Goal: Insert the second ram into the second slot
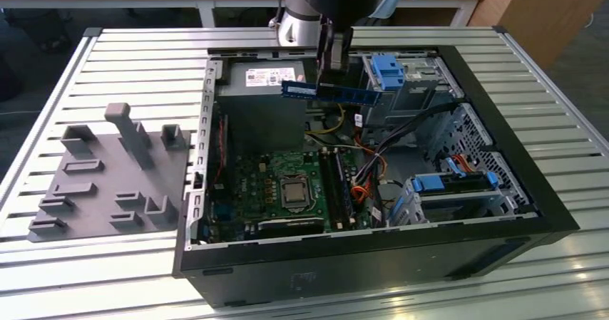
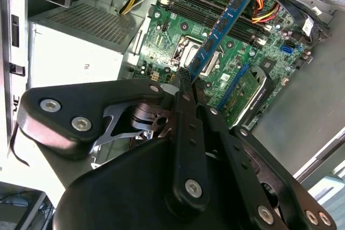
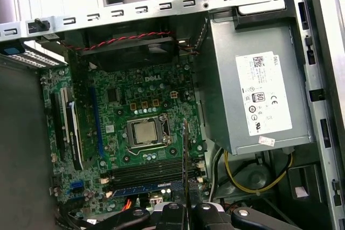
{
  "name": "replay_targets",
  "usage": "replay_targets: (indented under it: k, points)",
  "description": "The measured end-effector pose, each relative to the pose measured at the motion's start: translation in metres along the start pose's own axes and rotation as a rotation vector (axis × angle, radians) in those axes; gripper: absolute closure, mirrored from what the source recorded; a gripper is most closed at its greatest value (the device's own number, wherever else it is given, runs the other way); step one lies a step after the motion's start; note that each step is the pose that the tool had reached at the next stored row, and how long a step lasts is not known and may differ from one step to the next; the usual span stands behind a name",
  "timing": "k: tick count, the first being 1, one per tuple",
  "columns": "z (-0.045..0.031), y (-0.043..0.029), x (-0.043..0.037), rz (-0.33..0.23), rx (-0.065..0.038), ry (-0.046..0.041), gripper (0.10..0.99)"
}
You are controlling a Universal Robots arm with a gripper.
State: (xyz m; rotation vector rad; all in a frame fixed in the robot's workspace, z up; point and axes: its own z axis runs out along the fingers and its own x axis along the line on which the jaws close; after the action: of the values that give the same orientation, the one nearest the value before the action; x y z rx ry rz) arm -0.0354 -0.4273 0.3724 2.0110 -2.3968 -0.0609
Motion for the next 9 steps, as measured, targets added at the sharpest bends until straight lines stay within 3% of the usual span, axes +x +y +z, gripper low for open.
replay_targets:
  k: [9]
  points:
    - [0.0,0.0,0.0,0.009,0.0,-0.0004,0.949]
